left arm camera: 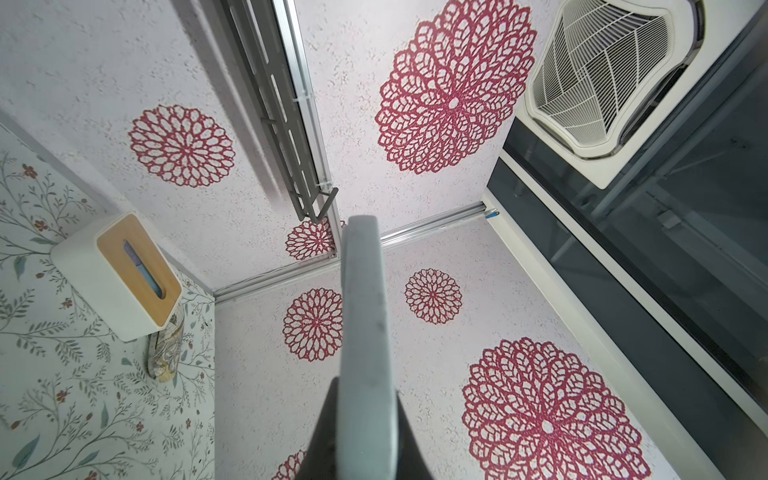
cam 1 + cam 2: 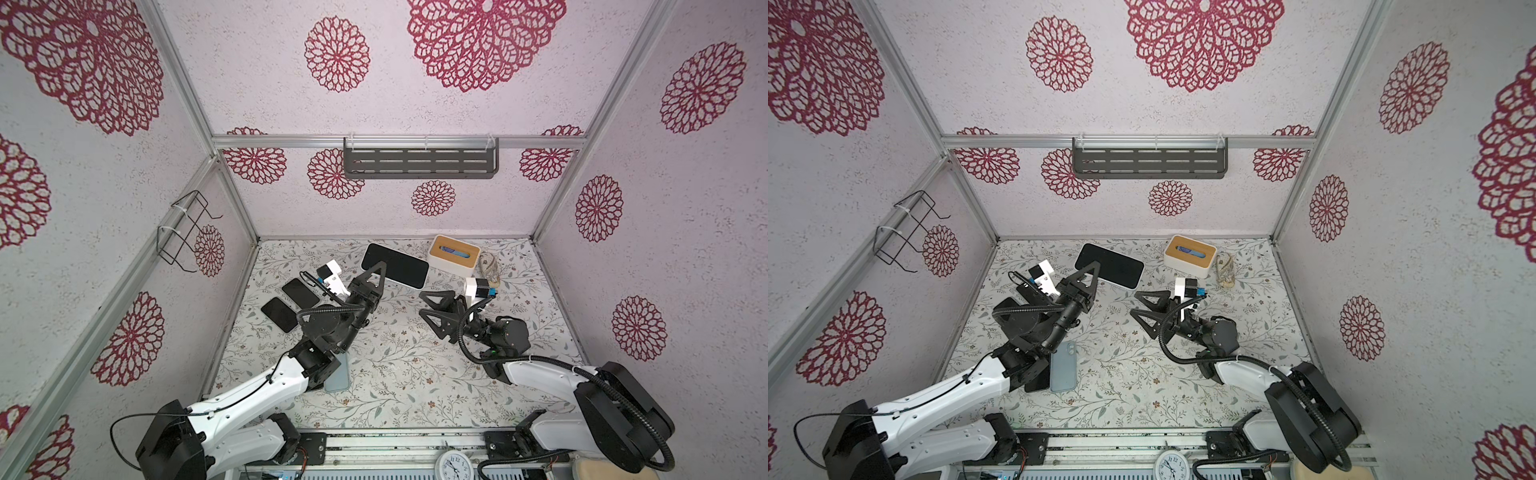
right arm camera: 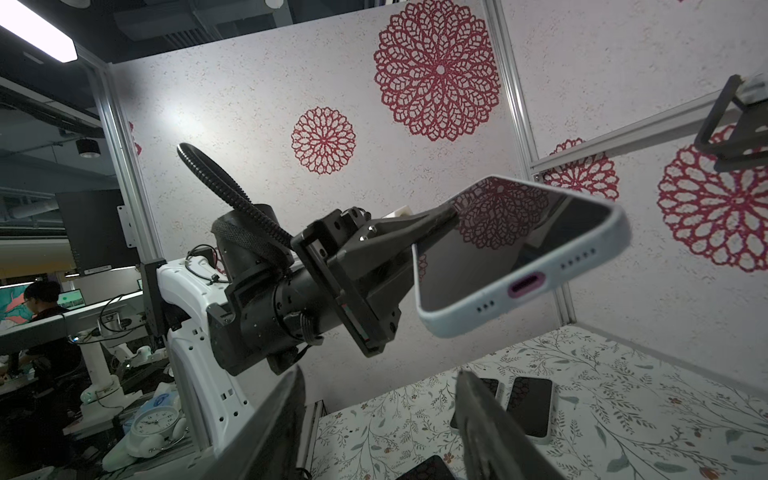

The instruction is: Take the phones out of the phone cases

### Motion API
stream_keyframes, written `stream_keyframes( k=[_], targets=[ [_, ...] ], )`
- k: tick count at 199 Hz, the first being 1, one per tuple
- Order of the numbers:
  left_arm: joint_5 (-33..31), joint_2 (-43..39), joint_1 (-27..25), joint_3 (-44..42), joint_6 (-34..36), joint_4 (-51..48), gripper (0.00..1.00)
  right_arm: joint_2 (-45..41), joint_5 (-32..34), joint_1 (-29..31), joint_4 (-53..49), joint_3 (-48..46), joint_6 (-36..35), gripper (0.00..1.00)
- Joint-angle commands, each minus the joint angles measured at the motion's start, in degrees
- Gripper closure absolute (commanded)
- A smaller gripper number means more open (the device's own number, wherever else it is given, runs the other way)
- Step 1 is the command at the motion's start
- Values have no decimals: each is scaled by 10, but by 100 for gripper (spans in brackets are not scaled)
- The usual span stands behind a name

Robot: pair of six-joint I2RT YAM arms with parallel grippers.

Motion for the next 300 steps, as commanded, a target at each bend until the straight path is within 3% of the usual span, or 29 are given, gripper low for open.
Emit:
stream_keyframes(
  k=[1, 102, 166, 224, 289, 300],
  targets=[
    [13, 2, 1, -6, -2, 94, 100, -14, 27, 6, 64, 21, 32, 36],
    [9, -21, -6, -23, 9, 107, 100, 33, 56, -1, 64, 57, 102, 39],
    [6, -26, -7, -33, 12, 111, 100, 38, 55, -2, 65, 64, 109, 63],
    [8, -23, -9, -33, 16, 113, 100, 49, 53, -1, 65, 80, 121, 68],
    [13, -25, -9, -9, 9, 68, 100, 58, 38, -1, 65, 70, 97, 100],
    [19, -28, -9, 2, 3, 43, 100, 56, 35, -1, 64, 64, 78, 100]
  ],
)
